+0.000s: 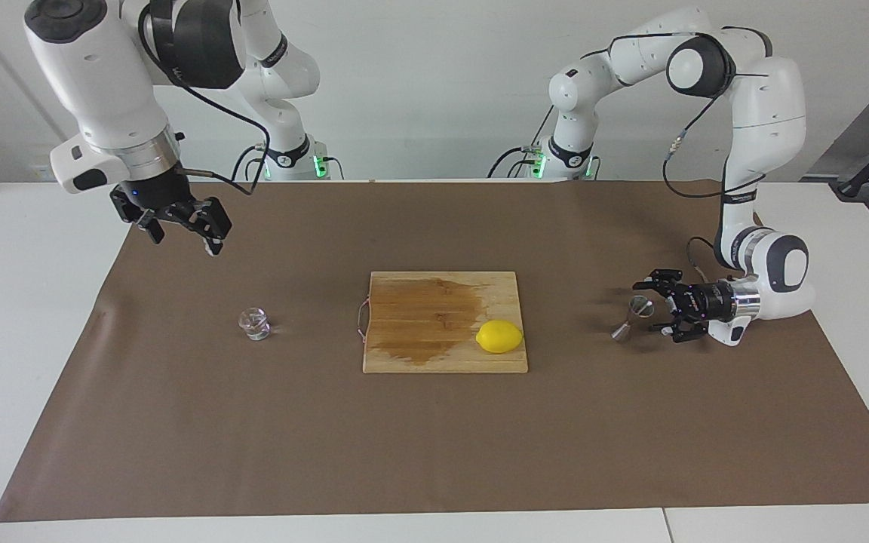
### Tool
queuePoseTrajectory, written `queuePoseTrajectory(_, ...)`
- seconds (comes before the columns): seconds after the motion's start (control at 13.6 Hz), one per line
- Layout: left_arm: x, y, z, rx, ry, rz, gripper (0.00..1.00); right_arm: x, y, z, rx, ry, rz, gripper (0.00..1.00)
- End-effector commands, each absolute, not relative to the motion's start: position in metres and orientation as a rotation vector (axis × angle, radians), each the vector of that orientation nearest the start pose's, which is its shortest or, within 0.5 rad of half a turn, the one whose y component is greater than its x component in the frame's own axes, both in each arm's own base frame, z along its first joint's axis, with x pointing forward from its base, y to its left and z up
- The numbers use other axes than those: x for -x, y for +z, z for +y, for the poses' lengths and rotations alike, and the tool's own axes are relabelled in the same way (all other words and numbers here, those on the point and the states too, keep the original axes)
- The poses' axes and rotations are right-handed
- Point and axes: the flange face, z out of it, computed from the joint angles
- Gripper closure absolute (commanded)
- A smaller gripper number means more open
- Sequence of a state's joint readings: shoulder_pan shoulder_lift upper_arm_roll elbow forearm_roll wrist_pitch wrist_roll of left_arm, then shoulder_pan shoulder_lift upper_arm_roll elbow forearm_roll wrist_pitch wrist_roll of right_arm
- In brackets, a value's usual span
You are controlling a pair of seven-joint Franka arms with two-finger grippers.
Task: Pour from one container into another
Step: 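Close the left gripper around the small metal cup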
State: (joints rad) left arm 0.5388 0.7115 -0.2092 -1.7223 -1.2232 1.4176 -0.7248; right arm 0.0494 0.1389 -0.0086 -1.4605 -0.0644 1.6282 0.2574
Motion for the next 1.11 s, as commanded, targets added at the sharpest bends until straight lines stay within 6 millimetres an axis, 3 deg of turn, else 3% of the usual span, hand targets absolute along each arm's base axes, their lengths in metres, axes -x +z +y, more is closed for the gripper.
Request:
queuePoseTrajectory(0.0, -0.6001, 0.2227, 0.0983, -1.163, -1.183, 1.209, 0.0, -0.597, 0.6026, 0.016, 3.158, -0.065, 0.303, 0.0)
queuePoseTrajectory(1.03, -0.6012, 0.2232, 0.0976, -1.146, -1.149, 1.179, 0.0, -0.5966, 0.6035, 0.016, 3.157, -0.068, 0.305, 0.0)
